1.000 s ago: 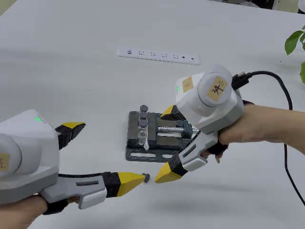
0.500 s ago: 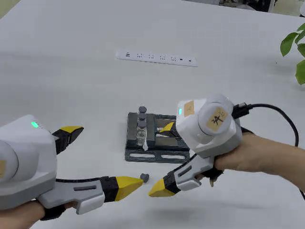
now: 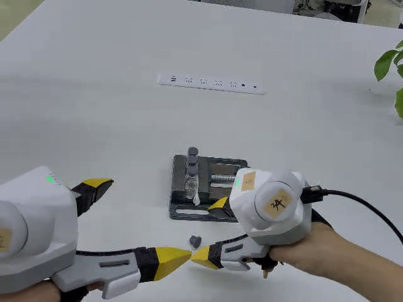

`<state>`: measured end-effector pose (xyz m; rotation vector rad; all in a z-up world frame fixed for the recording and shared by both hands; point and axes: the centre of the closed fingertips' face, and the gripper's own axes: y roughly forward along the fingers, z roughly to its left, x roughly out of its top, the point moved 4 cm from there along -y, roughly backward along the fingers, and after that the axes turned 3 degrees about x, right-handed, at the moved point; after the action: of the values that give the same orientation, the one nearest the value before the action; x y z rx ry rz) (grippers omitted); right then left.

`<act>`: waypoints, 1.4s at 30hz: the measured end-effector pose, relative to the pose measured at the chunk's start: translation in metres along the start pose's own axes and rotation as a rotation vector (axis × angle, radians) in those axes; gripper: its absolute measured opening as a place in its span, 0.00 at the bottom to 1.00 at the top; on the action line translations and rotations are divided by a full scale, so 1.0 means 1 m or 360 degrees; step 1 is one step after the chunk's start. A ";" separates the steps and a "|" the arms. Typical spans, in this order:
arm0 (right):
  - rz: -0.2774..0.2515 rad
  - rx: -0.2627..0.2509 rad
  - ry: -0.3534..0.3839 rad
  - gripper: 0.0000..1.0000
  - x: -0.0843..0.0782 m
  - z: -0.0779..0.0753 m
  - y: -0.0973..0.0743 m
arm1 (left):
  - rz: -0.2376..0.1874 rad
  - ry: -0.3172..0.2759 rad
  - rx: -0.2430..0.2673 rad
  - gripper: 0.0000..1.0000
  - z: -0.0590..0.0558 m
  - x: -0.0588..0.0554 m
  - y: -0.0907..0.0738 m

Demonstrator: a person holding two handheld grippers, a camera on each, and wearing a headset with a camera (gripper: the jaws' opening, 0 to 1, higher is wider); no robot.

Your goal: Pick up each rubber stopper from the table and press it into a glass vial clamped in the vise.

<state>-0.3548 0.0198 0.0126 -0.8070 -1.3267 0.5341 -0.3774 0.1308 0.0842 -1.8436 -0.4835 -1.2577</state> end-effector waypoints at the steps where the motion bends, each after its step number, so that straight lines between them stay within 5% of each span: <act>1: 0.0002 0.0000 -0.0002 0.40 0.000 0.001 0.001 | 0.0001 -0.0003 0.0000 0.99 0.001 -0.001 0.000; 11: 0.0003 -0.0015 0.0029 0.21 0.000 0.008 0.010 | 0.0011 -0.0015 0.0002 0.99 0.002 -0.005 -0.002; 42: 0.0015 -0.0078 0.0125 0.08 -0.010 0.007 0.008 | 0.0017 -0.0033 0.0000 0.99 -0.003 -0.010 -0.001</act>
<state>-0.3631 0.0189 0.0008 -0.8667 -1.2685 0.4741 -0.3842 0.1299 0.0763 -1.8581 -0.4843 -1.2327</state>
